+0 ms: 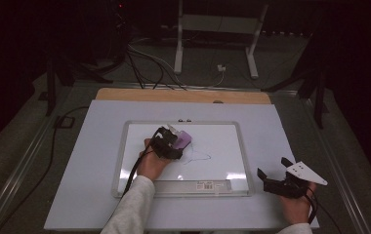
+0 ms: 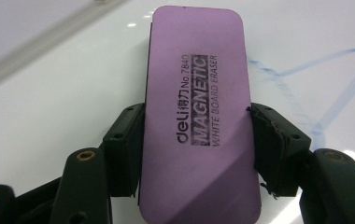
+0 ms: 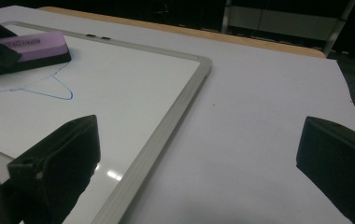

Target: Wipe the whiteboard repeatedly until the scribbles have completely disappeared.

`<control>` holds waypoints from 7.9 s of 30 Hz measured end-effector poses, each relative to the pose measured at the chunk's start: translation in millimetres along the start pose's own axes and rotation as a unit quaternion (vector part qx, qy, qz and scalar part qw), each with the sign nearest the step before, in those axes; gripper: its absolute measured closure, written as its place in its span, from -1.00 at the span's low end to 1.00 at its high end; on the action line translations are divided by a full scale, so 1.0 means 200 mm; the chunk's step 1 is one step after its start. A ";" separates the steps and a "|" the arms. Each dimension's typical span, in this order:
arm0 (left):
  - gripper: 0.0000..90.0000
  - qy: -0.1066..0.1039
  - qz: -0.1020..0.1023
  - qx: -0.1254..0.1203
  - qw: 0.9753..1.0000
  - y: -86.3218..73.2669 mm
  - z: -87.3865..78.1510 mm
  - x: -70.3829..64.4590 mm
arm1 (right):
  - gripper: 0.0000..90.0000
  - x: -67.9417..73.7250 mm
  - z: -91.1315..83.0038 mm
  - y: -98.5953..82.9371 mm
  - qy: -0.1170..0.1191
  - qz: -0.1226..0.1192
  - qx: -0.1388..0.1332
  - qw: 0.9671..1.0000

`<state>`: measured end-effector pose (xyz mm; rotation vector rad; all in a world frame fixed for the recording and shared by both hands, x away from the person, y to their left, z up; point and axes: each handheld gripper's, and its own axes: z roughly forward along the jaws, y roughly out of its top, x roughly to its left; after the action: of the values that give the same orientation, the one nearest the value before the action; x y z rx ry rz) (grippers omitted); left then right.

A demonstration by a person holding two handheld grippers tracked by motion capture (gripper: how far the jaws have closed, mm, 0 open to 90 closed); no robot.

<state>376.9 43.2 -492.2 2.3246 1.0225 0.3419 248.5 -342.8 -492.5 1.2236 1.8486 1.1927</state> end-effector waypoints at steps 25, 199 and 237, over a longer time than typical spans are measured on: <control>-0.07 0.025 -0.037 -0.003 0.999 0.02 0.02 0.06 | -1.00 -0.01 0.00 0.00 -0.002 0.001 0.000 1.000; -0.07 -0.044 0.143 0.053 0.987 0.15 0.05 -0.25 | -1.00 -0.01 -0.01 0.00 -0.003 0.003 0.002 1.000; -0.07 -0.081 0.159 0.051 0.983 0.13 0.05 -0.26 | -1.00 0.00 -0.01 0.00 -0.002 0.000 0.003 1.000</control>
<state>362.4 -12.8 -484.0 2.5638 0.6013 0.2218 247.2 -343.3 -492.6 1.2278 1.8510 1.1842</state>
